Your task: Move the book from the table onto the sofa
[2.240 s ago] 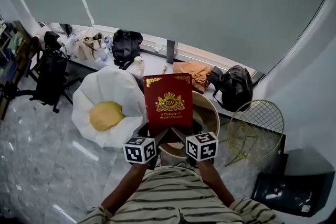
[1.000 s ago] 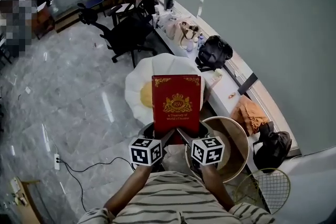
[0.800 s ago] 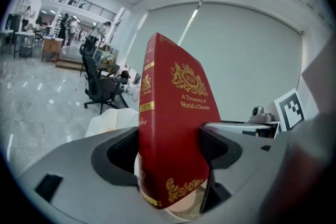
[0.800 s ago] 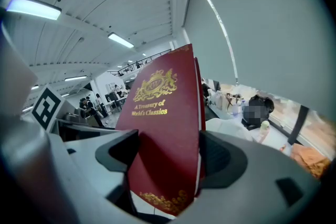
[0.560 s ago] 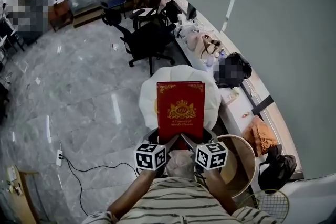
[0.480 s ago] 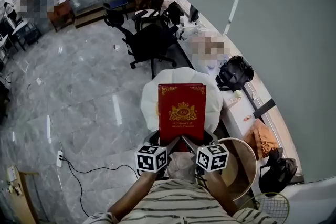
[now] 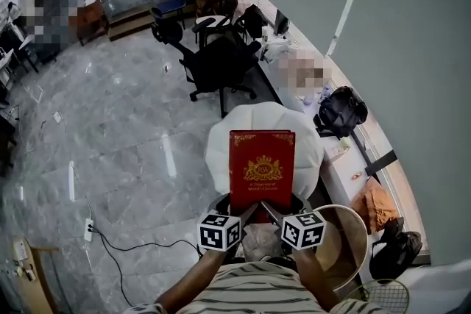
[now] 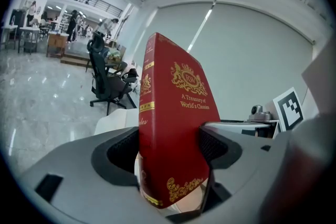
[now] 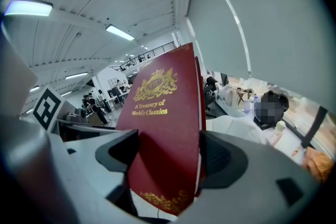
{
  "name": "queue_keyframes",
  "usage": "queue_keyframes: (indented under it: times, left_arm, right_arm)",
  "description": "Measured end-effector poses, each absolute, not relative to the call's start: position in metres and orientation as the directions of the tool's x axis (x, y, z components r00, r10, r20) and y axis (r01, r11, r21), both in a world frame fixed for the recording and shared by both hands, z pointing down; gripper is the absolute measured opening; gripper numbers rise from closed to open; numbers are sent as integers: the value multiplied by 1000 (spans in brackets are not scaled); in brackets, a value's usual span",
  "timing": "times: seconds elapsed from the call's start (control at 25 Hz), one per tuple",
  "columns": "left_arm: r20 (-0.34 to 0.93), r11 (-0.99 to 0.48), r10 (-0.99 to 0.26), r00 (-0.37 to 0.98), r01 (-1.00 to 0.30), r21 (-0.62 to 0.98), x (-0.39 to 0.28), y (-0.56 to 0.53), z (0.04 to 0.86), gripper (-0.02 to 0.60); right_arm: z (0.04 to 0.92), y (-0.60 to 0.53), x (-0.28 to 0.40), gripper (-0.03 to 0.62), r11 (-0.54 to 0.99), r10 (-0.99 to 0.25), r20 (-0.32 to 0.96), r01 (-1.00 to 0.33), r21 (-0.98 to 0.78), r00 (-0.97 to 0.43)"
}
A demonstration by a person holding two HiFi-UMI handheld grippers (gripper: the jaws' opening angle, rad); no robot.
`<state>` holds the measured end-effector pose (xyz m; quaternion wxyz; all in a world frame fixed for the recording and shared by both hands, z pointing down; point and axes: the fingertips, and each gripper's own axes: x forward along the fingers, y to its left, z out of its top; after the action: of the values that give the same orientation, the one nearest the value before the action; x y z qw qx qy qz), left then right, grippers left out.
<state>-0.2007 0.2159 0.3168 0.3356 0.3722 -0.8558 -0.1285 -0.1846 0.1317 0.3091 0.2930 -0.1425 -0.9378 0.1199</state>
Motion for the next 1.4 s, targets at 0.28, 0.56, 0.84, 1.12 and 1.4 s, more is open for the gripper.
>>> queue_keyframes:
  times: [0.28,0.56,0.84,1.12,1.4]
  left_arm:
    - [497,697,-717,-489,-531,482,-225,203,329,356]
    - [514,706,-707,-487,-530,469,-254,169,341,356]
    - [564,725,-687,-459,-488,485,-277,127,373,357]
    - [617,742,-665,-421,-470,479,-292,91,407,356]
    - [654,754,-649,-389,-440,488,-299,68,444,356]
  right_arm:
    - [321,118,-210,374,929,344,535,196,-314,-772]
    - [335,84,-238,374,924,348,533,185,-335,-772]
    - [368,42,-263,374,913,373,573,179,-367,-730]
    - [404,7,-279,374,898,398,601,159,-411,-693]
    - [442,-16,-286,374,890,410,632,138,-435,-657]
